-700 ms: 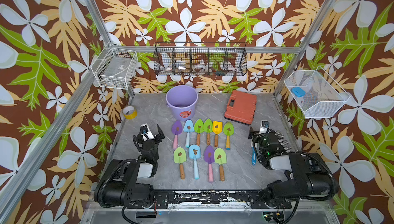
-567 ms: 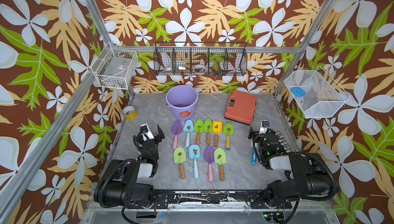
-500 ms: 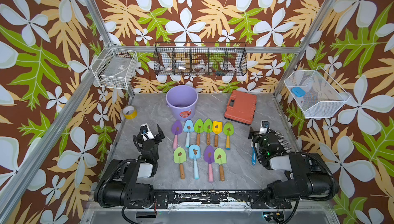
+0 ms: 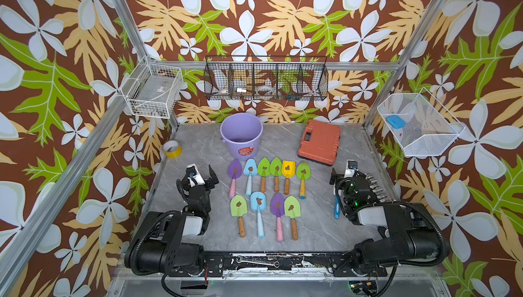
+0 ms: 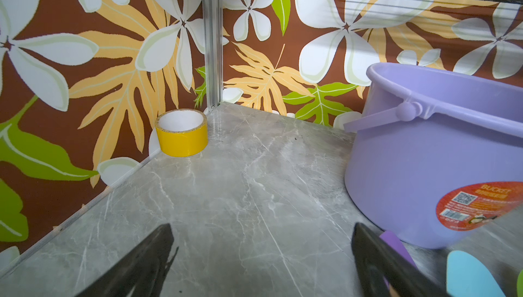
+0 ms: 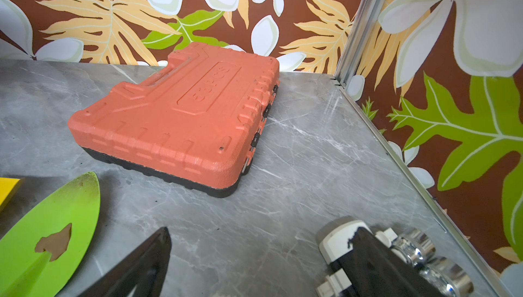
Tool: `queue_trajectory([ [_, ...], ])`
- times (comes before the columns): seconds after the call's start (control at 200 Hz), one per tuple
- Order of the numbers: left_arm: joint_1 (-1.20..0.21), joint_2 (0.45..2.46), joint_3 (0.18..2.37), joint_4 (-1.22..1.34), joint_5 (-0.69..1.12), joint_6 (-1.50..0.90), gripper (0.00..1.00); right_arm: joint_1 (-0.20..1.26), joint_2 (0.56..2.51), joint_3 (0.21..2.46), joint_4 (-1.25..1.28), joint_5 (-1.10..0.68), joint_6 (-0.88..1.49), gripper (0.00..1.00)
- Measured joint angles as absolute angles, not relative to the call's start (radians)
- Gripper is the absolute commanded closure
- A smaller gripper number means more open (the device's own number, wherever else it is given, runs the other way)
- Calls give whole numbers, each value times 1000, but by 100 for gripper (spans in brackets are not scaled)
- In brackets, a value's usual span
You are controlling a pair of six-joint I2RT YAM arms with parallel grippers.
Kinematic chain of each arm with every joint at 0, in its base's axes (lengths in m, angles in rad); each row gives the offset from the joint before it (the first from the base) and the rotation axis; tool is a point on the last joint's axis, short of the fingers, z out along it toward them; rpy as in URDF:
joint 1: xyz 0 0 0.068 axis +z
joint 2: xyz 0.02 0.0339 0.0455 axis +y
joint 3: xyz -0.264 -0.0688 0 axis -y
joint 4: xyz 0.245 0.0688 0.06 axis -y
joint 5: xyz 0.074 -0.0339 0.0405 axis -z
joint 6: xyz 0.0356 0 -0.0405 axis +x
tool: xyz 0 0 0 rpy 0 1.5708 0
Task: Brush the soil off the hand trowel and place it into the bucket
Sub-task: Pick up the brush from the center of the board.
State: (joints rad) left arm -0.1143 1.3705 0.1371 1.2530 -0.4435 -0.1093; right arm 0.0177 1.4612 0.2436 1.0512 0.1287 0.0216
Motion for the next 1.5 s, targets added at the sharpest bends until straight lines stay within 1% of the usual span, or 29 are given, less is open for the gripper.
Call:
queue_trajectory([
  [0.4,-115,1366,138,1250,-445,-110,0,20,1440,250,1029,133,22,0],
  [0.505,-125,1330,153,1217,-447,-109,0,29,1349,385,844,178,28,1],
  [0.555,-147,1304,175,1169,-477,-100,0,42,1303,449,778,205,49,0],
  [0.641,-173,1204,226,1065,-499,-91,0,79,1257,556,605,269,94,1],
  [0.746,-173,1083,233,999,-548,-101,0,125,1232,676,356,334,196,0],
  [0.881,-175,961,236,863,-556,-221,0,152,1123,701,77,346,344,8],
  [0.961,-179,924,323,709,-498,-340,0,156,1063,687,-39,336,424,12],
  [1.041,-208,910,410,571,-422,-445,0,171,1034,663,-140,294,498,19],
  [1.101,-226,907,448,474,-332,-511,0,189,999,622,-199,279,545,25],
  [1.221,-234,945,493,311,-162,-607,0,199,919,522,-267,257,614,31],
  [1.341,-250,979,501,204,-37,-664,0,202,899,452,-285,242,652,37],
  [1.501,-265,926,443,184,0,-722,0,202,939,399,-268,222,687,39],
])
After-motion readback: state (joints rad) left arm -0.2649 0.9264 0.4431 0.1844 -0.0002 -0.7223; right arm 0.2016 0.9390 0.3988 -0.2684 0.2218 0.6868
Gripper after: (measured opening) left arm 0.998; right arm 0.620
